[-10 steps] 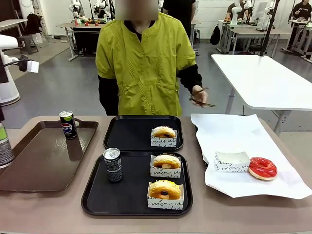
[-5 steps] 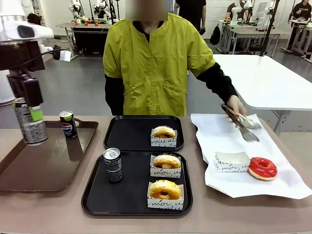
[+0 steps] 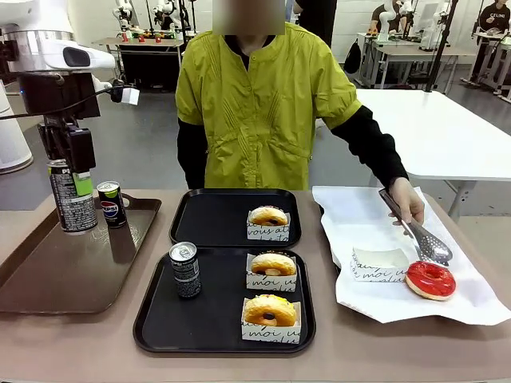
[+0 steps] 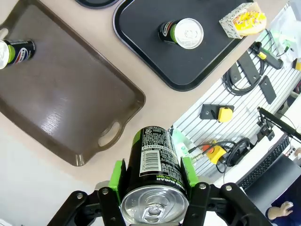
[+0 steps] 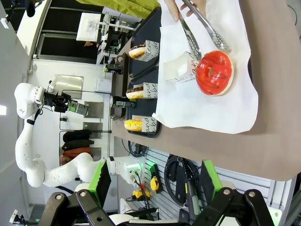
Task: Set up donuts and drinks on trays.
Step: Pick up one Pepsi coke from the Handle tray and place it on the Flat Tray without a Pepsi coke.
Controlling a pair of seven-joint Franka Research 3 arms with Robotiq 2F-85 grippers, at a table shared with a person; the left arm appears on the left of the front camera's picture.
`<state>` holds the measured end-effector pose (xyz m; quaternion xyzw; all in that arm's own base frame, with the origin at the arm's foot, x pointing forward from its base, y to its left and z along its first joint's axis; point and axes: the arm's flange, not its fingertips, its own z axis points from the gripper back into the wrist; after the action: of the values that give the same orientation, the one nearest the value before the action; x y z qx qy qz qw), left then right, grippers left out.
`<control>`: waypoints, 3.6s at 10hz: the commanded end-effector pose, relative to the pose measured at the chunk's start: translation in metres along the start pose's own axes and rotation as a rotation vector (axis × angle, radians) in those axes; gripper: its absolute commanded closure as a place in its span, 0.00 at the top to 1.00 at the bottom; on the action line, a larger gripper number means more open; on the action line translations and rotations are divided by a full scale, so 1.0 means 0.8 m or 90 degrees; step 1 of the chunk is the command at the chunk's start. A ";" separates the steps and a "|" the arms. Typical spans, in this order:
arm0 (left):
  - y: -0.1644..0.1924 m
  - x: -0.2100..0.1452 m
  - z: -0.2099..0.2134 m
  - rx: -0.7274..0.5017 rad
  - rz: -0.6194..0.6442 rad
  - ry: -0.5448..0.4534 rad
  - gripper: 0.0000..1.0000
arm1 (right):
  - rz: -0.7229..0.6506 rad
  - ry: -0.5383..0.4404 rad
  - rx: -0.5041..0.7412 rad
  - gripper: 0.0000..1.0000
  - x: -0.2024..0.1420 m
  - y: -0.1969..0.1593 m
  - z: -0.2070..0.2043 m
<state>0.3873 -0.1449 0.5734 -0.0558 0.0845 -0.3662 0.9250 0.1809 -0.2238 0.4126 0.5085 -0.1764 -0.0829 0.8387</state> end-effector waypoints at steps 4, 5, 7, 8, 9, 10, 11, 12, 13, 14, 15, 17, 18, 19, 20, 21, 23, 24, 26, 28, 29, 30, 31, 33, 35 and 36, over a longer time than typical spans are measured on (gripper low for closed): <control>0.000 -0.001 0.004 0.005 0.000 -0.010 0.58 | 0.009 -0.006 0.014 1.00 0.000 0.000 -0.001; 0.000 0.000 0.000 0.000 0.000 0.000 0.58 | 0.009 -0.006 0.014 1.00 0.000 0.000 -0.001; 0.018 0.076 0.001 0.012 0.026 -0.048 0.58 | 0.009 -0.006 0.014 1.00 0.000 0.000 -0.001; 0.029 0.102 0.000 0.015 0.048 -0.073 0.58 | 0.009 -0.006 0.014 1.00 0.000 0.000 -0.001; 0.041 0.129 0.001 0.016 0.061 -0.089 0.58 | 0.009 -0.006 0.014 1.00 0.000 0.000 -0.001; 0.053 0.159 0.004 0.025 0.070 -0.106 0.58 | 0.009 -0.006 0.014 1.00 0.000 0.000 -0.001; 0.057 0.179 0.002 0.046 0.075 -0.122 0.58 | 0.009 -0.006 0.014 1.00 0.000 0.000 -0.001; 0.058 0.196 -0.004 0.075 0.087 -0.141 0.58 | 0.009 -0.006 0.014 1.00 0.000 0.000 -0.001; 0.056 0.209 -0.012 0.079 0.094 -0.150 0.58 | 0.009 -0.006 0.014 1.00 0.000 0.000 -0.001; 0.052 0.226 -0.019 0.095 0.084 -0.155 0.58 | 0.009 -0.006 0.014 1.00 0.000 0.000 -0.001; 0.049 0.246 -0.031 0.125 0.068 -0.145 0.58 | 0.009 -0.006 0.014 1.00 0.000 0.000 -0.001; 0.039 0.267 -0.072 0.163 0.056 -0.135 0.58 | 0.009 -0.006 0.014 1.00 0.000 0.000 -0.001; 0.037 0.256 -0.077 0.156 0.049 -0.122 0.58 | 0.009 -0.006 0.014 1.00 0.000 0.000 -0.001; 0.029 0.206 -0.058 0.066 0.027 -0.030 0.58 | 0.009 -0.006 0.014 1.00 0.000 0.000 -0.001; 0.018 0.124 -0.027 0.056 0.008 0.025 0.58 | 0.009 -0.006 0.014 1.00 0.000 0.000 -0.001; 0.010 0.042 -0.010 0.036 -0.033 0.042 0.58 | 0.009 -0.006 0.014 1.00 0.000 0.000 -0.001; 0.003 -0.031 -0.028 0.009 -0.039 0.033 0.58 | 0.009 -0.006 0.014 1.00 0.000 0.000 -0.001; 0.012 -0.025 -0.026 -0.001 -0.041 0.032 0.58 | 0.009 -0.006 0.014 1.00 0.000 0.000 -0.001; 0.022 -0.020 -0.020 -0.014 -0.014 0.001 0.58 | 0.009 -0.006 0.014 1.00 0.000 0.000 -0.001; 0.009 -0.056 -0.015 -0.005 -0.032 0.043 0.58 | 0.009 -0.006 0.014 1.00 0.000 0.000 -0.001; 0.009 -0.056 -0.015 -0.005 -0.032 0.043 0.58 | 0.009 -0.006 0.014 1.00 0.000 0.000 -0.001; 0.009 -0.056 -0.015 -0.005 -0.032 0.043 0.58 | 0.009 -0.006 0.014 1.00 0.000 0.000 -0.001; 0.009 -0.056 -0.015 -0.005 -0.032 0.043 0.58 | 0.009 -0.006 0.014 1.00 0.000 0.000 -0.001; 0.009 -0.056 -0.015 -0.005 -0.032 0.043 0.58 | 0.009 -0.006 0.014 1.00 0.000 0.000 -0.001; 0.009 -0.056 -0.015 -0.005 -0.032 0.043 0.58 | 0.009 -0.006 0.014 1.00 0.000 0.000 -0.001; 0.009 -0.056 -0.015 -0.005 -0.032 0.043 0.58 | 0.009 -0.006 0.014 1.00 0.000 0.000 -0.001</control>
<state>0.3611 -0.1115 0.5627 -0.0517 0.1162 -0.3918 0.9112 0.1810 -0.2240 0.4126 0.5085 -0.1761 -0.0832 0.8387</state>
